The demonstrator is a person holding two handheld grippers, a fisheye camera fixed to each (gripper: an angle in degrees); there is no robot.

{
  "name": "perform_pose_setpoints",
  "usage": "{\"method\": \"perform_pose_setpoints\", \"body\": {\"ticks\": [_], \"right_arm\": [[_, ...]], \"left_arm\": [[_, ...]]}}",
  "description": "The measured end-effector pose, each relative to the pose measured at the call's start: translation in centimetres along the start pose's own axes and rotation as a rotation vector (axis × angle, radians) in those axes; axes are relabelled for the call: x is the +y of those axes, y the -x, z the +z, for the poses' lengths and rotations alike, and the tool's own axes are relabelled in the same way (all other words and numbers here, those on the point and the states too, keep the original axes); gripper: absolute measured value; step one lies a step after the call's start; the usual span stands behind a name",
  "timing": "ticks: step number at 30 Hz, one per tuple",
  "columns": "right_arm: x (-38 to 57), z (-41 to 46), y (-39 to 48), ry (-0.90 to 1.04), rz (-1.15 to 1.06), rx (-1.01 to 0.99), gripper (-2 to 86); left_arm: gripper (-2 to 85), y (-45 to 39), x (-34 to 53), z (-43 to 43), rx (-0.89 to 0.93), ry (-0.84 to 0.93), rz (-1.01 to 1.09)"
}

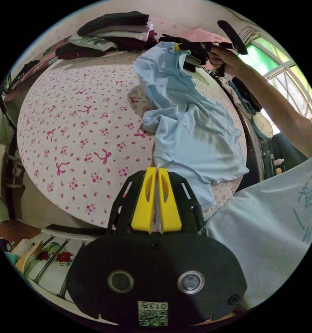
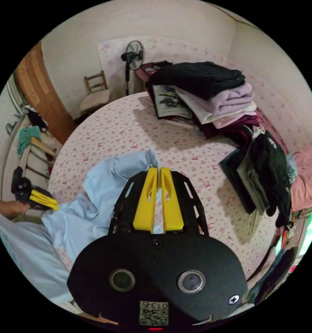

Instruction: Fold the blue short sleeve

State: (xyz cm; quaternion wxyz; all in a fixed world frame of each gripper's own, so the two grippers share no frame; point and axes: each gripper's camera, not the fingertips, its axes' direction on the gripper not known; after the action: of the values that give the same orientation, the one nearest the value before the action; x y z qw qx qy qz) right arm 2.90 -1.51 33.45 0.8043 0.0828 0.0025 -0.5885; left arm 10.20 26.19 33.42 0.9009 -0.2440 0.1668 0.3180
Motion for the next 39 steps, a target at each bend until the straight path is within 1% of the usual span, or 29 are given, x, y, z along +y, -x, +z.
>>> {"method": "perform_pose_setpoints", "body": {"ticks": [2, 7, 14, 16, 18, 20, 22, 24, 25, 27, 28, 29, 30, 31, 32, 33, 35, 37, 39], "right_arm": [[-2.6, 0.7, -1.1, 0.011, 0.019, 0.104, 2.0], [-7.2, 2.6, -1.8, 0.032, 0.032, 0.207, 1.9], [-12.4, 3.2, -2.6, -0.046, 0.116, 0.33, 2.3], [-12.9, 3.6, -3.0, -0.058, 0.176, 0.334, 2.7], [-13.2, 4.8, -3.7, 0.013, 0.232, 0.299, 3.4], [-13.1, 6.9, -4.6, 0.152, 0.263, 0.235, 4.9], [-12.8, 7.2, -5.2, 0.179, 0.3, 0.231, 6.3], [-12.7, 6.4, -5.4, 0.122, 0.322, 0.258, 7.3], [-12.9, 5.7, -4.9, 0.067, 0.307, 0.264, 7.4], [-13.8, 5.3, -3.4, 0.001, 0.199, 0.186, 7.2], [-14.6, 5.6, -1.9, -0.004, 0.088, 0.078, 7.0], [-15.5, 6.3, -0.2, 0.028, -0.034, -0.048, 6.8], [-15.9, 6.8, 0.8, 0.052, -0.092, -0.094, 6.7], [-16.5, 7.7, 2.8, 0.096, -0.213, -0.136, 6.7], [-16.9, 8.6, 4.7, 0.125, -0.306, -0.115, 7.0], [-17.0, 9.0, 5.5, 0.134, -0.345, -0.1, 7.3], [-17.3, 10.7, 7.5, 0.176, -0.433, -0.088, 8.2], [-17.5, 11.9, 8.0, 0.234, -0.441, -0.108, 8.0], [-17.4, 13.0, 8.1, 0.279, -0.431, -0.116, 7.2]], "left_arm": [[0.3, 0.2, 0.5, -0.7, -0.013, -0.017, 0.0], [0.2, 0.7, 1.8, -1.8, -0.08, -0.022, -0.017], [0.4, 1.5, 3.5, -3.0, -0.144, -0.089, -0.082], [0.8, 1.4, 3.6, -2.7, -0.145, -0.068, -0.081], [1.4, 1.6, 3.7, -2.2, -0.13, -0.029, -0.086], [2.4, 2.4, 4.1, -2.3, -0.095, -0.034, -0.122], [5.2, 4.0, 4.7, -3.6, -0.036, -0.089, -0.195], [6.5, 5.4, 5.2, -5.1, -0.011, -0.164, -0.252], [6.7, 6.2, 5.4, -6.0, 0.007, -0.218, -0.278], [6.6, 7.2, 5.0, -6.6, 0.027, -0.247, -0.3], [6.7, 7.5, 4.3, -6.4, 0.026, -0.232, -0.292], [6.8, 7.6, 3.8, -6.2, 0.025, -0.223, -0.28], [7.3, 7.5, 2.6, -5.8, 0.018, -0.207, -0.247], [8.1, 7.5, 1.4, -5.1, 0.009, -0.174, -0.23], [9.1, 7.5, 0.7, -4.7, 0.02, -0.154, -0.225], [10.9, 7.5, -0.4, -4.1, 0.058, -0.129, -0.214], [11.5, 7.4, -1.8, -3.4, 0.082, -0.098, -0.196], [11.2, 7.1, -3.0, -2.6, 0.03, -0.062, -0.174], [10.1, 6.8, -3.4, -2.6, -0.005, -0.066, -0.164]]}}
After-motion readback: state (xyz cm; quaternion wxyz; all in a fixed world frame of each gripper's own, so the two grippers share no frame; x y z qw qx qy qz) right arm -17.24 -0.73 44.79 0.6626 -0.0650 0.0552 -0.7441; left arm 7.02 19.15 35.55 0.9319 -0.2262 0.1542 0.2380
